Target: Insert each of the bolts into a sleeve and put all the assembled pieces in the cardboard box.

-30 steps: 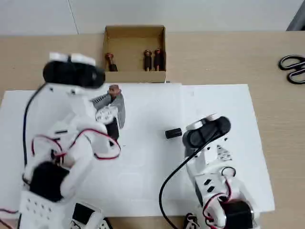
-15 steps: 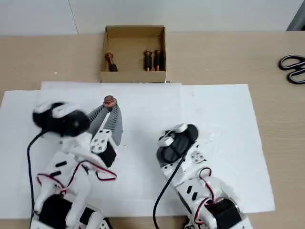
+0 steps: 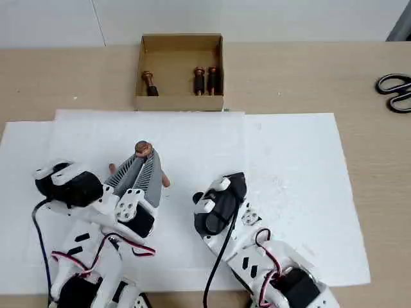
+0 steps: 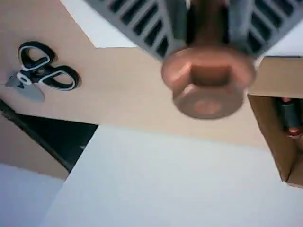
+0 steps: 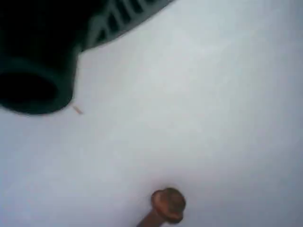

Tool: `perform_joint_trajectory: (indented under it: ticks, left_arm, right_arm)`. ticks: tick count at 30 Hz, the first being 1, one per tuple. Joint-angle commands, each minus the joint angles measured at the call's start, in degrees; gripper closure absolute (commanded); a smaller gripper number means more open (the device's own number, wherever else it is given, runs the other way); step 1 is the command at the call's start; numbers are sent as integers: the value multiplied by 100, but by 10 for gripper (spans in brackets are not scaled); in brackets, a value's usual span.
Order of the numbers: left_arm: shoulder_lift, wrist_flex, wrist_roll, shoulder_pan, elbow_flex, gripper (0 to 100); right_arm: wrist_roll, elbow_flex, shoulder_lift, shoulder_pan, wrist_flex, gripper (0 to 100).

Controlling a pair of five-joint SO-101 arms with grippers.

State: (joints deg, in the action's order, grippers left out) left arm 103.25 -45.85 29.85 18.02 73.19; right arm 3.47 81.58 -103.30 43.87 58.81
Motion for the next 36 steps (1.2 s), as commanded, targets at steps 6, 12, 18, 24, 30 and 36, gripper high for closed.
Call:
perform_joint_trajectory:
  ticks: [6,12,18,24,30,36]
  left_arm:
    - [44,62,229,475,-31,994]
    - [35,-9,220,782,-31,994]
    - [35,-9,220,993,-22,994]
    - [53,-9,220,1002,224,994]
    - [53,18,220,1002,382,994]
    - [44,185,220,1002,382,994]
  right_arm:
    - [-18,-35,-57,163,-620,997]
    - [-18,18,-57,163,-629,997]
    - [-26,9,-57,171,-637,997]
    - [-26,9,-57,171,-716,997]
    - [-18,9,-57,171,-857,997]
    - [-35,18,-57,532,-840,997]
